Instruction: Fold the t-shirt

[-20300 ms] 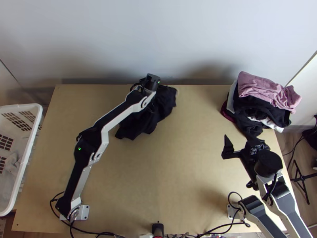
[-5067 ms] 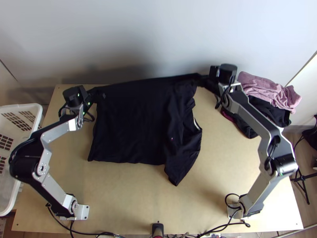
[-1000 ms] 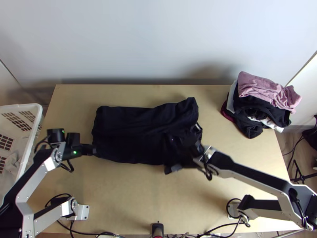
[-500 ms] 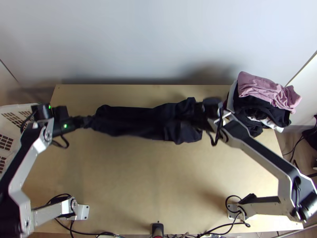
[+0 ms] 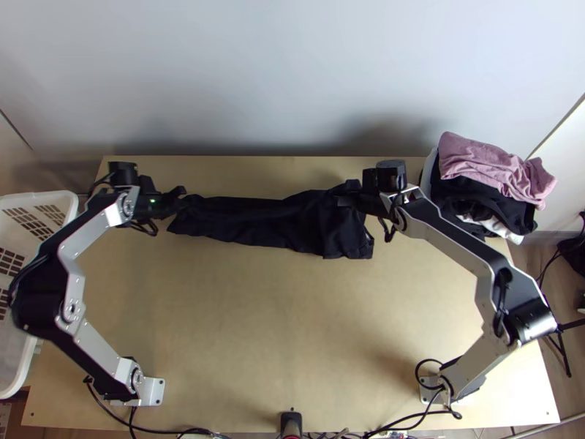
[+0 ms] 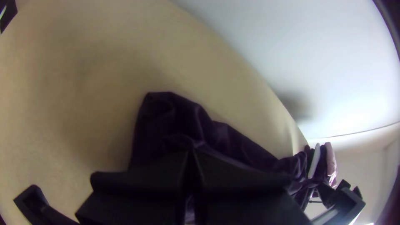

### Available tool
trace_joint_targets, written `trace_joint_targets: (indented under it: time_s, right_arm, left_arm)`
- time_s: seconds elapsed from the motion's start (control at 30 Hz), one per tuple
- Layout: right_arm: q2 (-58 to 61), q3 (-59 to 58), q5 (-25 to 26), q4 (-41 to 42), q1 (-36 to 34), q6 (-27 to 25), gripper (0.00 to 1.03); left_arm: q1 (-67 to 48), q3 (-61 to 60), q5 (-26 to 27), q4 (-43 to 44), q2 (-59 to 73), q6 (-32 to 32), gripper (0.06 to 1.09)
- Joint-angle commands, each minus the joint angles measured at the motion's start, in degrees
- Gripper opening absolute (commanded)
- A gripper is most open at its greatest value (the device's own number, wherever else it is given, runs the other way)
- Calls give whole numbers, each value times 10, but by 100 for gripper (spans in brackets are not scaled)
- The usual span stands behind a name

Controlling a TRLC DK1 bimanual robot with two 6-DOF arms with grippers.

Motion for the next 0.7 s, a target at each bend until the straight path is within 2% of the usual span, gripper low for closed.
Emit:
trace_joint_targets:
  time_s: [0.0,0.17,0.2,0.23,0.27,0.33,0.37,0.4,0.67]
  right_arm:
    - [44,-19,1,17,-7,-1,3]
    - [53,-32,9,29,-14,1,3]
    - [51,-34,9,29,-15,1,3]
    - [49,-34,9,29,-17,1,5]
    - [46,-39,9,30,-19,1,19]
    - [48,-42,9,30,-22,-1,70]
    - [56,-39,9,29,-24,-1,93]
    - [59,-36,8,17,-28,-1,100]
    - [-83,-96,8,-37,-49,-1,99]
  left_arm:
    - [-14,42,-33,-35,79,-29,10]
    - [-5,38,-38,-49,78,-25,11]
    - [-2,39,-38,-51,75,-25,16]
    - [-1,39,-37,-52,73,-26,26]
    - [0,40,-37,-55,72,-25,45]
    - [1,40,-37,-61,61,-22,85]
    - [1,37,-37,-62,50,-18,94]
    - [1,31,-37,-58,37,-17,95]
    - [-2,-9,-24,-59,-34,36,99]
